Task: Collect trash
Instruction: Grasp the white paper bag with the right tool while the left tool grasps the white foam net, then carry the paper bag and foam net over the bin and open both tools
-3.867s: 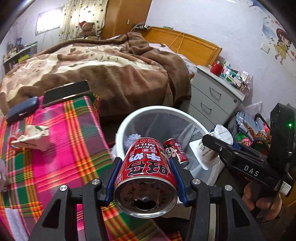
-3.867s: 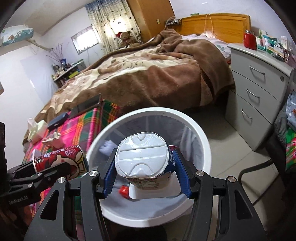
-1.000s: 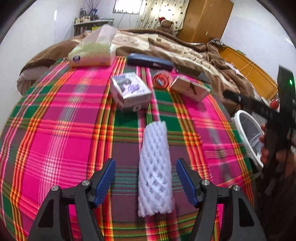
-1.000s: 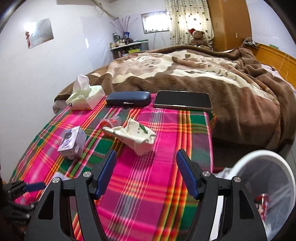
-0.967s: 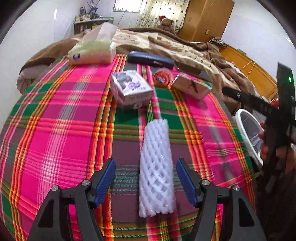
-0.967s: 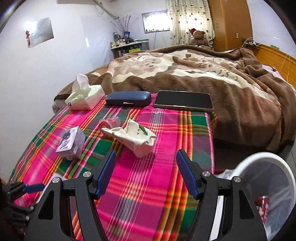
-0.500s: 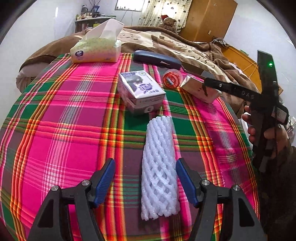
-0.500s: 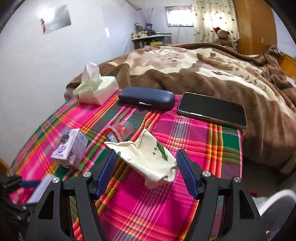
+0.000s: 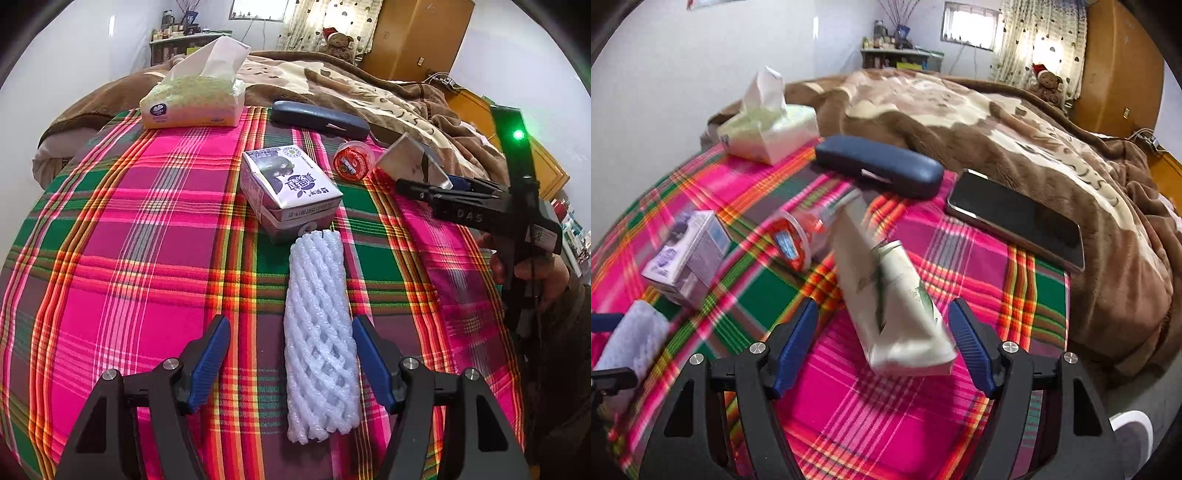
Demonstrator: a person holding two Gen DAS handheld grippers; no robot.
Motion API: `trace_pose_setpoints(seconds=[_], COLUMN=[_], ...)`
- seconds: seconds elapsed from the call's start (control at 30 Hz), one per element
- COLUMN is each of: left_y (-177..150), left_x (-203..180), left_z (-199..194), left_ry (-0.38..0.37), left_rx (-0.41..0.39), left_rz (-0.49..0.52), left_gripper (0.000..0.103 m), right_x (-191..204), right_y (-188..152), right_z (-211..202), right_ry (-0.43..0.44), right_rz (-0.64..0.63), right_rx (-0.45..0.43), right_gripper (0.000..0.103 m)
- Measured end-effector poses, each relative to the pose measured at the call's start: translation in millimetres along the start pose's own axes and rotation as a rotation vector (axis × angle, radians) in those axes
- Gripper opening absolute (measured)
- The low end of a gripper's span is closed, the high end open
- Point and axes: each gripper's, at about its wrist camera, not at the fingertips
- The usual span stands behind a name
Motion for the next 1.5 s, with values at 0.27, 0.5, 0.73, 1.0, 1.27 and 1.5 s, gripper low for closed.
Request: trace_pose_setpoints(seconds=[0.27, 0.5, 0.73, 1.0, 1.27, 1.5], left_y=[5, 7, 6, 2, 2, 3], left_x=[0, 1, 7, 4, -8, -24], left_z=[3, 4, 4, -5, -26, -43], left_ry=[0.015, 0.032, 0.02, 0.014, 0.019, 0.015], left_rx=[-0.008, -0.017, -0.029, -0.045, -0.084, -0.119], left_rz=[-0.014, -0.017, -0.036, -0.044, -0.022, 0.004], left_gripper=[0.068, 0.047, 0.031, 0.03, 0.03, 0.03], right_x=[-10, -12, -11, -10, -10, -13], right_y=[-3, -5, -11, -20, -28, -36], right_z=[-4, -7, -15, -28, -50, -69], right_ry=[0.041, 0.059, 0.069, 0.084, 0.105, 0.111], right_rz=[0.097, 0.154, 0.184, 0.207, 0.229, 0.23], right_rx=[-0.009, -0.029, -0.045, -0.058, -0.088, -0.116], right_gripper=[0.046, 0.037, 0.036, 0.036, 0.036, 0.036])
Point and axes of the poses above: each gripper's, at about its wrist camera, not at the fingertips, and z roughly the way its jaws point, x to its left, y to its top, and after that the axes turned 12 degrees about z, right-handed
